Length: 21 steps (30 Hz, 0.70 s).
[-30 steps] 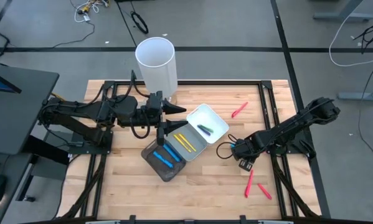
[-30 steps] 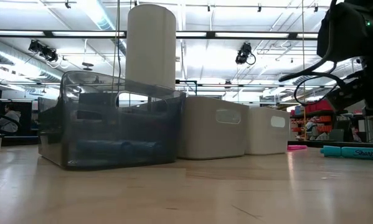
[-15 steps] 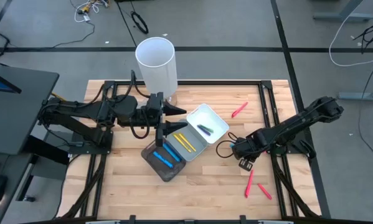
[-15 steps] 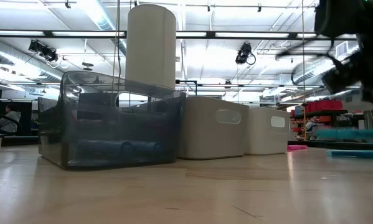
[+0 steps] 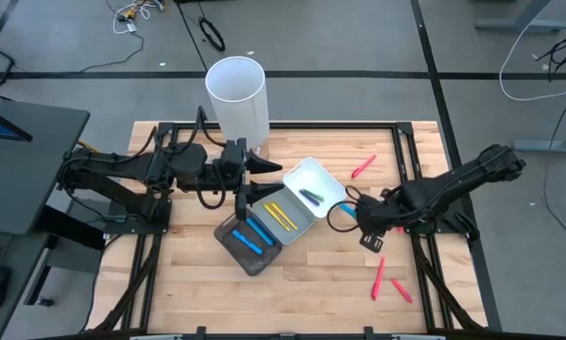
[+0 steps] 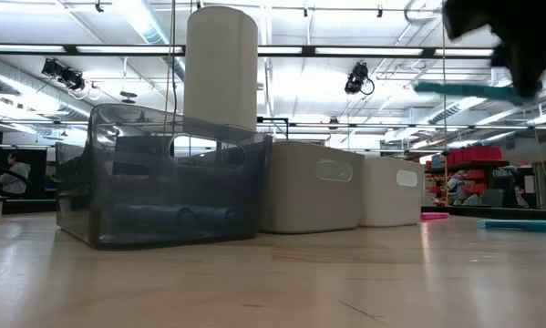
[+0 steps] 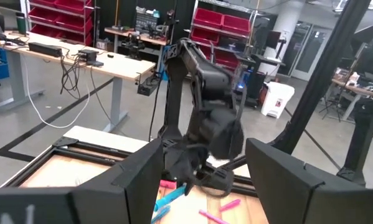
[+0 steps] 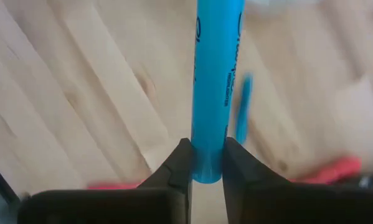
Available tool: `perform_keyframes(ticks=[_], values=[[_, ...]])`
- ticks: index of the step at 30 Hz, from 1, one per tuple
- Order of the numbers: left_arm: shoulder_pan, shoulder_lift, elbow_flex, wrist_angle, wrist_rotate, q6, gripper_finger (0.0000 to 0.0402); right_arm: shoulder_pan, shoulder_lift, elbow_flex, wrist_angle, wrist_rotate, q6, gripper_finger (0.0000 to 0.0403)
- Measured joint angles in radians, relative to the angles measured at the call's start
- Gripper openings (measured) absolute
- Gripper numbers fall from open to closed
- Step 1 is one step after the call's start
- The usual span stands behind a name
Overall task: Pick & Place Markers
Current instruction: Put the blue highlighter into the black bin
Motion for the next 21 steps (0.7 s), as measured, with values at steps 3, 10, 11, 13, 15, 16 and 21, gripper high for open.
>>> perform_keyframes(ticks=[3,10,11,13,15,16,21], values=[[0.000,0.000,0.000,-0.001,-0.009,0.001,0.0236,0.000,0.000,0.063,0.042,0.098,-0.035,0.0042],[0.000,0.000,0.000,0.006,-0.011,-0.001,0.0236,-0.025,0.000,0.143,0.250,0.216,-0.165,0.0042],[0.000,0.000,0.000,0.007,-0.011,-0.001,0.0236,-0.032,0.000,0.151,0.289,0.217,-0.190,0.0042],[0.000,0.000,0.000,0.013,-0.011,-0.001,0.0236,-0.044,0.000,0.162,0.365,0.218,-0.230,0.0042],[0.000,0.000,0.000,0.025,-0.011,-0.001,0.0236,-0.054,0.000,0.170,0.437,0.218,-0.275,0.0042],[0.000,0.000,0.000,0.031,-0.011,-0.001,0.0236,-0.058,0.000,0.171,0.472,0.218,-0.296,0.0042],[0.000,0.000,0.000,0.046,-0.019,-0.001,0.0236,-0.068,0.000,0.172,0.636,0.220,-0.413,0.0042]])
